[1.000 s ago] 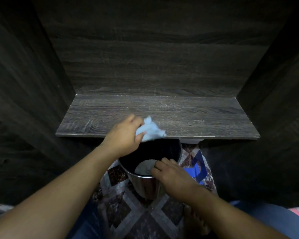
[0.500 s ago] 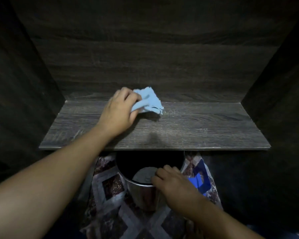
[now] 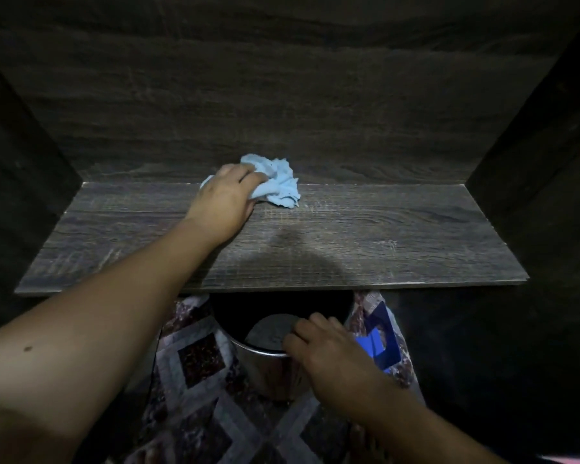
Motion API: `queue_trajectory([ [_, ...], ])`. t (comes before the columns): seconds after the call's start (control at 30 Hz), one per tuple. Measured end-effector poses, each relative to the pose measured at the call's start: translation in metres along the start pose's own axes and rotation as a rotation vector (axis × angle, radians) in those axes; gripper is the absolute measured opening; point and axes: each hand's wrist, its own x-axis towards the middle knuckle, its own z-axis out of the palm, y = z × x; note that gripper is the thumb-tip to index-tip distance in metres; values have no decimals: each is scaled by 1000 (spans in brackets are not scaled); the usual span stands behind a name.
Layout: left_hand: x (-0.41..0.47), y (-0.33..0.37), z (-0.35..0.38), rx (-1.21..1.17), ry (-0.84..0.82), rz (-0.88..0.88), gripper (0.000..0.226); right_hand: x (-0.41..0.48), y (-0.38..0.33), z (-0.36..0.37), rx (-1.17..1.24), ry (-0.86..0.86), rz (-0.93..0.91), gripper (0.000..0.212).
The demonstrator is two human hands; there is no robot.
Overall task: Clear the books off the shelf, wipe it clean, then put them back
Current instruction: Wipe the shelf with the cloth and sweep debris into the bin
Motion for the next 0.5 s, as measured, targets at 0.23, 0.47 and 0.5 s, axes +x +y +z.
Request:
queue_trajectory([
  [0.23,13,14,-28,-61,-383,-115,59,-6,-1,5,-7,-18,-27,21],
  [0.47,-33,40,-42,-113,-463,-71,70,-12,-6,4,-11,-12,-60,45],
  [0.5,-41,45,-45,-109,-472,-56,72,-13,-7,3,-9,-22,-61,51],
])
